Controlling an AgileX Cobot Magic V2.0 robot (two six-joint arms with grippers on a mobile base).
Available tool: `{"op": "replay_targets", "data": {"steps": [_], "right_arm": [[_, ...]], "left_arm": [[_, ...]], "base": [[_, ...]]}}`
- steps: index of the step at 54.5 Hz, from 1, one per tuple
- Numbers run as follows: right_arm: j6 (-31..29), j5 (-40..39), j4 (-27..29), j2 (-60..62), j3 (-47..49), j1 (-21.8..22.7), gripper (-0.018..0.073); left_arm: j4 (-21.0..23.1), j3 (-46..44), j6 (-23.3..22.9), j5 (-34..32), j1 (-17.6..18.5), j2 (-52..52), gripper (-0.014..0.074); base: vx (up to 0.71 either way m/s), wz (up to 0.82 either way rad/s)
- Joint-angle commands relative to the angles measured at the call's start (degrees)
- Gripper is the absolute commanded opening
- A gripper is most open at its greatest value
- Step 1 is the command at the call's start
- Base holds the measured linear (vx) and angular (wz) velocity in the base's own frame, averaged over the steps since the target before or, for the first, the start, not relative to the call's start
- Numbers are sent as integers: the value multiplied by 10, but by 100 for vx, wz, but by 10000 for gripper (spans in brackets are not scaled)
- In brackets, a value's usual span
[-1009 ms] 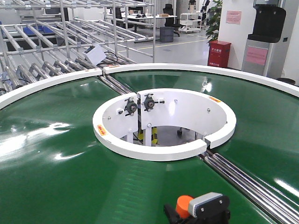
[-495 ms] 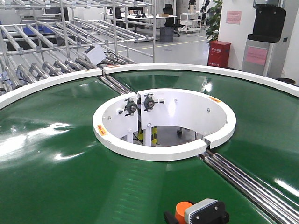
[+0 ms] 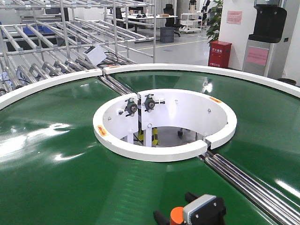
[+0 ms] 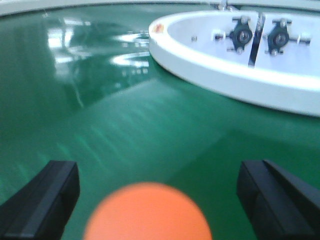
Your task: Grab orange capacitor from left shelf to right conveyor
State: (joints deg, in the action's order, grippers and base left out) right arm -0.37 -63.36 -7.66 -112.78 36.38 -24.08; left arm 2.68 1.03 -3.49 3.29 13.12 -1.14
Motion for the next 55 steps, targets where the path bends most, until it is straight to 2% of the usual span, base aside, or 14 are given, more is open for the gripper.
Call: {"op": "replay_targets", "data": {"steps": [1, 7, 14, 24, 29, 33, 44, 55], "right_arm": [[-8, -30, -16, 76, 13, 0, 701], [8, 25, -19, 150, 13, 0, 654], [54, 136, -37, 268, 13, 0, 499], [149, 420, -134, 466, 13, -1, -15], [216, 545, -163, 543, 10, -1, -13], [229, 603, -180, 601, -12, -1, -10], [229, 613, -181, 743, -103, -1, -8], [229, 620, -181, 825, -145, -1, -8]], "left_arm": [[3, -17, -3, -46, 4, -3, -6], [3, -17, -3, -46, 4, -3, -6], [3, -17, -3, -46, 4, -3, -6], [3, -17, -3, -46, 4, -3, -6], [3, -17, -3, -46, 4, -3, -6], [3, -17, -3, -46, 4, -3, -6], [3, -17, -3, -46, 4, -3, -6], [3, -17, -3, -46, 4, -3, -6]], "base": [[0, 0], [0, 0], [0, 0], [0, 0], [0, 0], [0, 0], [0, 0], [0, 0]]}}
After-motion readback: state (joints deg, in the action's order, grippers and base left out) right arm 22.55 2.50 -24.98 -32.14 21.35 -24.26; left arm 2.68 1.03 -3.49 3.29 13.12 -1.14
